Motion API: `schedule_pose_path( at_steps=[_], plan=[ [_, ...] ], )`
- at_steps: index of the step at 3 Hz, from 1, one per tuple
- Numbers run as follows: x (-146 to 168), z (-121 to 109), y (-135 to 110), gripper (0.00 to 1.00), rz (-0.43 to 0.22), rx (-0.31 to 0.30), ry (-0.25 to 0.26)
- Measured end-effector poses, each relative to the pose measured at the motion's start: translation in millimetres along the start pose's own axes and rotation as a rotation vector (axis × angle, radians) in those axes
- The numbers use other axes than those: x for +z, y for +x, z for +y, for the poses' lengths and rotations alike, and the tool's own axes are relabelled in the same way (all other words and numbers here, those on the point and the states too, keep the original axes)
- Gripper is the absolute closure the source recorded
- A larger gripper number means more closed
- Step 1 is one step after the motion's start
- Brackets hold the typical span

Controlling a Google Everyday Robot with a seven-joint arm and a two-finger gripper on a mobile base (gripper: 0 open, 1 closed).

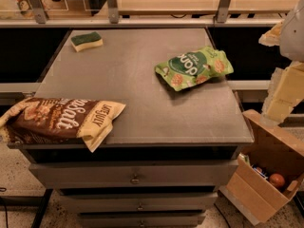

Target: Move green rice chip bag near brown chip bag

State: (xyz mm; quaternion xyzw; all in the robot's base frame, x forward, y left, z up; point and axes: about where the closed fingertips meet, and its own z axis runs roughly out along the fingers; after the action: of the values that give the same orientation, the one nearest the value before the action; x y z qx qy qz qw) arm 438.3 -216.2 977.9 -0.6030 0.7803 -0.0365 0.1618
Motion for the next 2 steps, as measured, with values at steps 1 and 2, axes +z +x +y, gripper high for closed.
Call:
schedule_pose_path(
  at_steps=[1,2],
  plan=[
    [0,0,0,0.0,0.0,0.0,0.0],
    [2,-16,-12,0.0,0.02,-0.042,0.034]
  ],
)
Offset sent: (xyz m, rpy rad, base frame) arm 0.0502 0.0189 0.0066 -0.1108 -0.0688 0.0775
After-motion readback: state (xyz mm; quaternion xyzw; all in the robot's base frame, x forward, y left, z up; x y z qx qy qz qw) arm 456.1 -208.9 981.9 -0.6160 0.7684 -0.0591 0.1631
